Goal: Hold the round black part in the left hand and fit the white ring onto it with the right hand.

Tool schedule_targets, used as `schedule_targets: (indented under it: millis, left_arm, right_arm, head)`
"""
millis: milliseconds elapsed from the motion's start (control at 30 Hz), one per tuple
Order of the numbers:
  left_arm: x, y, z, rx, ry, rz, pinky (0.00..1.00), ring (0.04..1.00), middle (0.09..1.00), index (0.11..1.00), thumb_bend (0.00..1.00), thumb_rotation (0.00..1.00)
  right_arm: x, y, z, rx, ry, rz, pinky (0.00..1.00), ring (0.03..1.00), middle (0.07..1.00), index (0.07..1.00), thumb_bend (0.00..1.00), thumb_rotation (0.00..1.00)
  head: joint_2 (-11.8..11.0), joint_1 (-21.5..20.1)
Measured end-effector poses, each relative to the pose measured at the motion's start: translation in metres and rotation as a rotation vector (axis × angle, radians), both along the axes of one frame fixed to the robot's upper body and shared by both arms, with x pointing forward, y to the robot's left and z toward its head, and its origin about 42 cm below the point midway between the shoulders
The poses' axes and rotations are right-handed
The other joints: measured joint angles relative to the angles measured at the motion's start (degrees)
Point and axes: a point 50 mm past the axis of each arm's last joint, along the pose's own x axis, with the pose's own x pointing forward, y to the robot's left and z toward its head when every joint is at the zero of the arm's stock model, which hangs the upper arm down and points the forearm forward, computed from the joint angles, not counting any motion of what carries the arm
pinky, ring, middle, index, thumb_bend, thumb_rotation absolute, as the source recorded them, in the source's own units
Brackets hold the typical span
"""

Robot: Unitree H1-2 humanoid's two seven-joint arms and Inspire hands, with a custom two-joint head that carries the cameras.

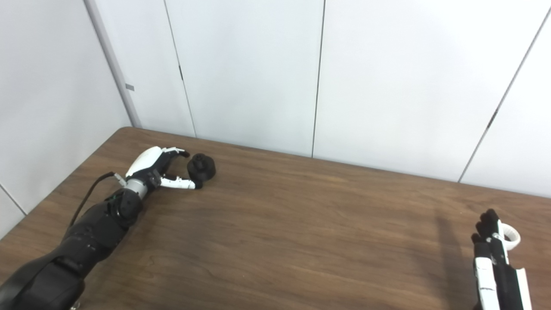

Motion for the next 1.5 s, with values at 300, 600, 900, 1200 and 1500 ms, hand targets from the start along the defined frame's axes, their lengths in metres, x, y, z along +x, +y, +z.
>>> schedule_targets:
  millis: [300, 600, 900, 1200, 1500]
  left_arm:
    - [0.004, -0.007, -0.001, -0.011, -0.004, -0.03, 1.0, 0.969, 0.914, 0.789, 1.0, 0.3]
    - [0.007, -0.013, -0.001, -0.023, -0.01, -0.044, 1.0, 0.971, 0.906, 0.775, 1.0, 0.27]
    - [0.014, -0.021, 0.003, -0.018, -0.045, -0.091, 1.0, 0.933, 0.794, 0.488, 0.54, 0.06]
    - [0.015, -0.025, 0.005, 0.009, -0.05, -0.124, 1.0, 0.927, 0.762, 0.48, 0.52, 0.05]
    - [0.016, -0.021, 0.008, 0.026, -0.047, -0.134, 1.0, 0.92, 0.762, 0.48, 0.52, 0.05]
  right_arm:
    - [0.0, 0.001, 0.0, 0.007, 0.002, -0.002, 1.0, 1.0, 0.994, 1.0, 0.38, 0.85]
    - [0.0, 0.003, 0.0, 0.006, 0.001, -0.002, 1.0, 0.994, 0.988, 1.0, 0.38, 0.86]
    - [0.0, 0.004, 0.0, 0.006, -0.001, -0.003, 1.0, 0.989, 0.989, 1.0, 0.4, 0.86]
    - [0.001, 0.004, 0.001, 0.022, -0.007, -0.004, 1.0, 0.991, 1.0, 1.0, 0.41, 0.86]
    - [0.002, 0.005, 0.001, 0.019, -0.009, -0.012, 1.0, 0.987, 0.998, 1.0, 0.41, 0.88]
  head:
    - [-0.1, -0.4]
    - [0.0, -0.4]
    - [0.3, -0.1]
    - [0.8, 0.4]
    - [0.8, 0.5]
